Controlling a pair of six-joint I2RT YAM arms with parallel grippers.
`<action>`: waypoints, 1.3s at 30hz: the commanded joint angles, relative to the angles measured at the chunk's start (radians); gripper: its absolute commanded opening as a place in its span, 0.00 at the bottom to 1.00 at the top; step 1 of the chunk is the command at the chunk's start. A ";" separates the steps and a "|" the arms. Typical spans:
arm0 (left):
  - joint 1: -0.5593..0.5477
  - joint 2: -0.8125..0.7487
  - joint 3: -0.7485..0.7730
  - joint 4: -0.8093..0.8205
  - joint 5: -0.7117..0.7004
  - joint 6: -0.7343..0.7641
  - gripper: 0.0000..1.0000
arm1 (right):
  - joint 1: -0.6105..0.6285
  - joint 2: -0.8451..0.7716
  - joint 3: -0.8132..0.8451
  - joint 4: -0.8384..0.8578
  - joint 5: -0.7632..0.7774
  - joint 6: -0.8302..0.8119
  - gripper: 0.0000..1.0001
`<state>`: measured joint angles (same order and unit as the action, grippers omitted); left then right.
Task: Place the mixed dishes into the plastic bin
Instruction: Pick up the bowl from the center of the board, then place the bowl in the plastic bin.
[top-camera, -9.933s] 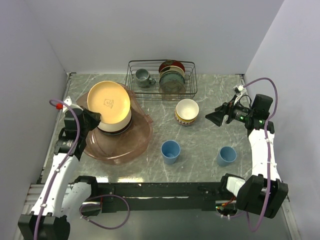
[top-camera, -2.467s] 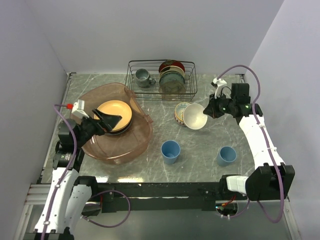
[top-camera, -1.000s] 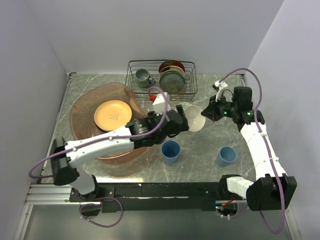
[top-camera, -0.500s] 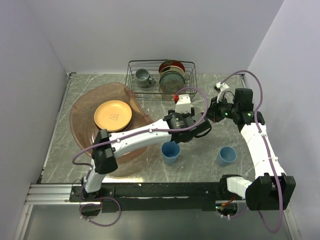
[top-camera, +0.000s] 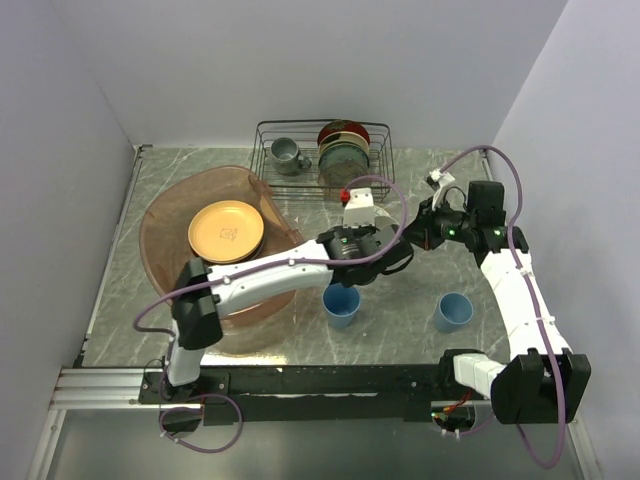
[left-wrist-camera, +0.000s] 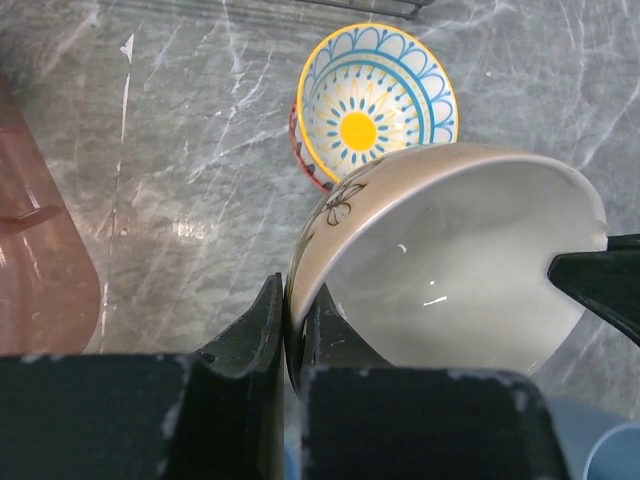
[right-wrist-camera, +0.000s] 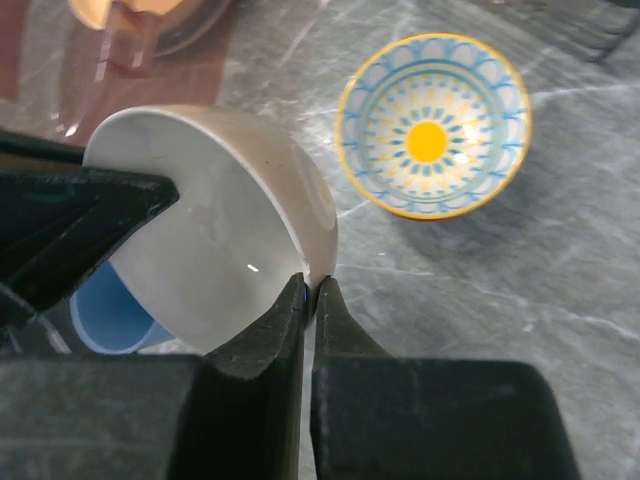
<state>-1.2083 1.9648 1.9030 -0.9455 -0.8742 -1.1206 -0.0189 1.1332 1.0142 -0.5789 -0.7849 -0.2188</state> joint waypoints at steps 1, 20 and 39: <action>-0.005 -0.205 -0.137 0.155 0.060 0.134 0.01 | -0.007 -0.078 -0.011 0.100 -0.149 -0.057 0.23; 0.340 -0.948 -0.777 0.490 0.330 0.235 0.01 | -0.093 -0.184 -0.097 0.189 -0.217 -0.010 1.00; 0.653 -1.041 -0.940 0.395 0.392 0.228 0.01 | -0.095 -0.161 -0.100 0.183 -0.192 -0.017 1.00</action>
<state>-0.5926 0.9222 0.9707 -0.6479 -0.5381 -0.8787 -0.1055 0.9707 0.9154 -0.4328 -0.9840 -0.2321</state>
